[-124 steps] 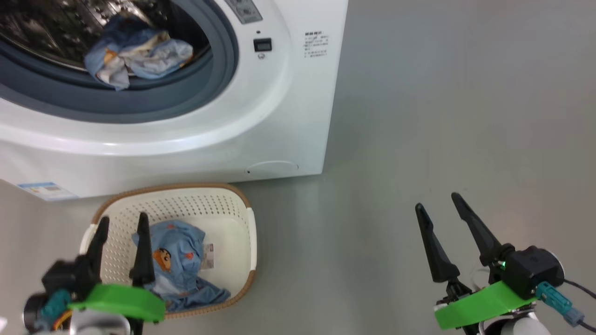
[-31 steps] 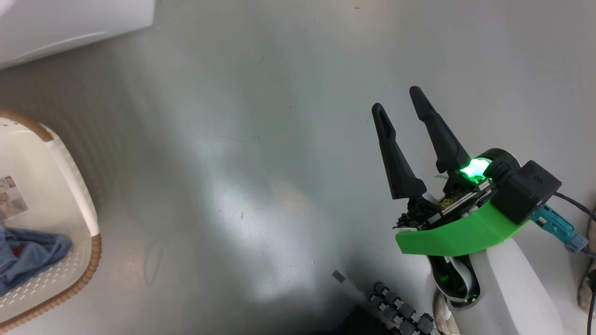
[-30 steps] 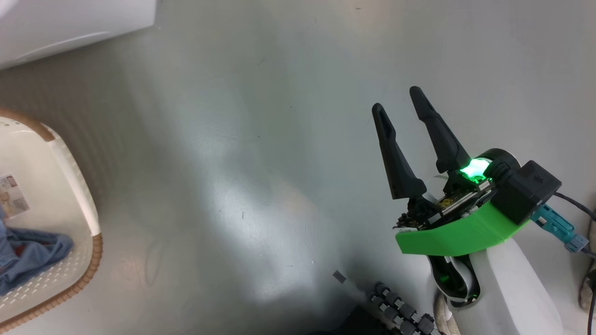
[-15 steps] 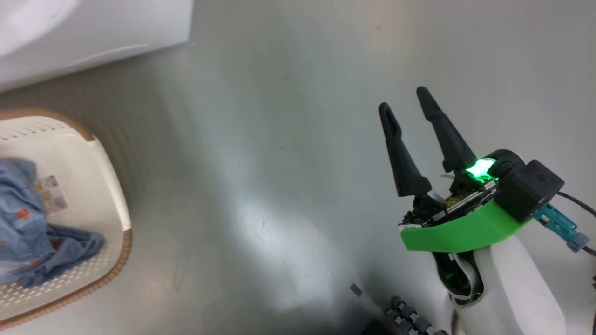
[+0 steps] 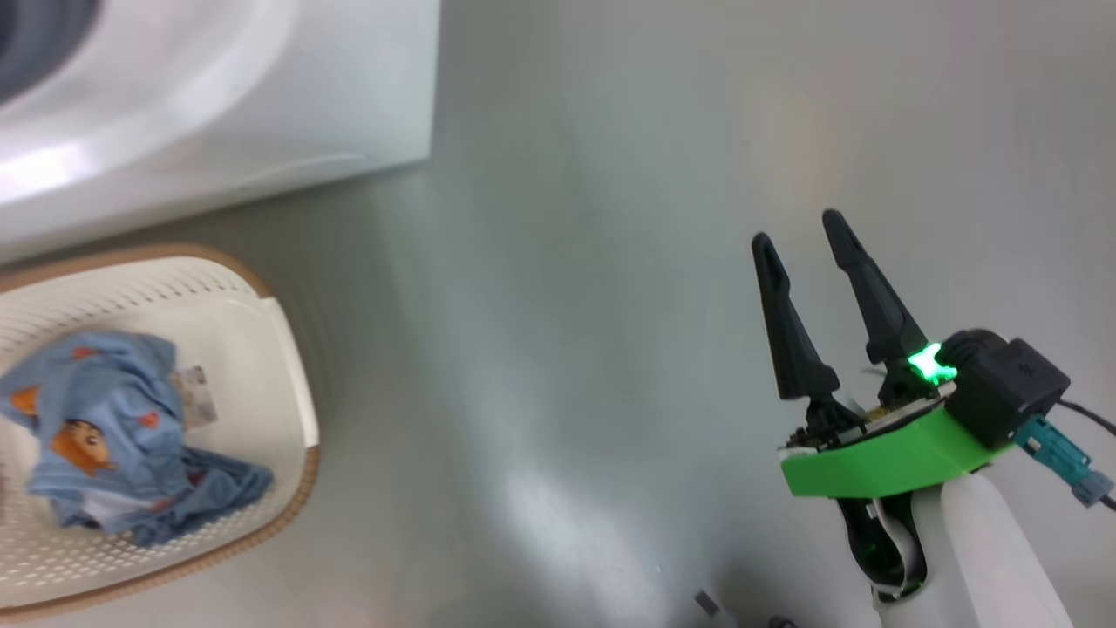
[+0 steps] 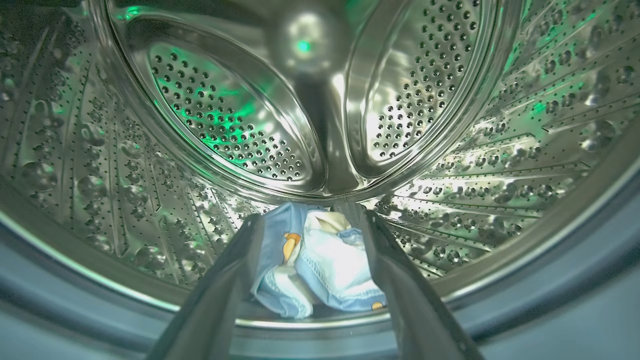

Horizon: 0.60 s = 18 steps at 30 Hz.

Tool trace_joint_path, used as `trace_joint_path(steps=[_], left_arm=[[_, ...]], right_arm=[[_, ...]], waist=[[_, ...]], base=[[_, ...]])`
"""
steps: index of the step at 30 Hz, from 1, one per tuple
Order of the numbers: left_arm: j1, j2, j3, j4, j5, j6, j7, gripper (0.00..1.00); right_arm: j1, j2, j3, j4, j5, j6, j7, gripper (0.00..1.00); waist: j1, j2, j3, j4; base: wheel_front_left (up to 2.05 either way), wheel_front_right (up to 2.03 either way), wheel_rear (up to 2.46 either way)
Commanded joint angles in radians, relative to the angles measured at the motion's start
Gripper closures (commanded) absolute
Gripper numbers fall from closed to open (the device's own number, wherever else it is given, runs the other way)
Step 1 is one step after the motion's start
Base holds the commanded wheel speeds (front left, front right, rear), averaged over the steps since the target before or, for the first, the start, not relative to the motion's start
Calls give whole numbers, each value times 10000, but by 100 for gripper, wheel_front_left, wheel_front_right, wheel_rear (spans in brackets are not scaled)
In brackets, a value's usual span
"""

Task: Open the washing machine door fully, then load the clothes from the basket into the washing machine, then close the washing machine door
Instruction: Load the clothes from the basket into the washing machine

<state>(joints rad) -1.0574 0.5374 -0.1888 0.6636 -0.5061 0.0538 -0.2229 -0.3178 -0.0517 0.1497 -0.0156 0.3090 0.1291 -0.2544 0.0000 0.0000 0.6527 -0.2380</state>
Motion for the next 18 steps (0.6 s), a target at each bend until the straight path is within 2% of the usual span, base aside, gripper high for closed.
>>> trace_joint_path(steps=[1, 8, 9, 14, 18], left_arm=[[864, 428, 331, -748, -93, 247, -156, 0], [4503, -126, 893, -3774, -184, 1127, -364, 0], [4503, -126, 893, -3774, -184, 1127, -364, 0], [7135, -695, 1031, -5929, 123, 1804, -383, 0], [8822, -1230, 924, -7147, 380, 2227, -386, 0]], right_arm=[[456, 14, 110, -193, -122, 16, -74, 0], [993, 14, -182, -162, -470, 16, -74, 0], [993, 14, -182, -162, -470, 16, -74, 0], [1430, 15, -301, 6, -772, 16, -74, 0], [1765, 14, -407, 113, -1103, 16, -74, 0]], waist=[[0, 0, -744, 487], [0, 0, -1742, 918], [0, 0, -1742, 918], [0, 0, -2509, 1208], [0, 0, -3073, 1470]], base=[[0, 0, 0], [0, 0, 0], [0, 0, 0], [0, 0, 0], [0, 0, 0]])
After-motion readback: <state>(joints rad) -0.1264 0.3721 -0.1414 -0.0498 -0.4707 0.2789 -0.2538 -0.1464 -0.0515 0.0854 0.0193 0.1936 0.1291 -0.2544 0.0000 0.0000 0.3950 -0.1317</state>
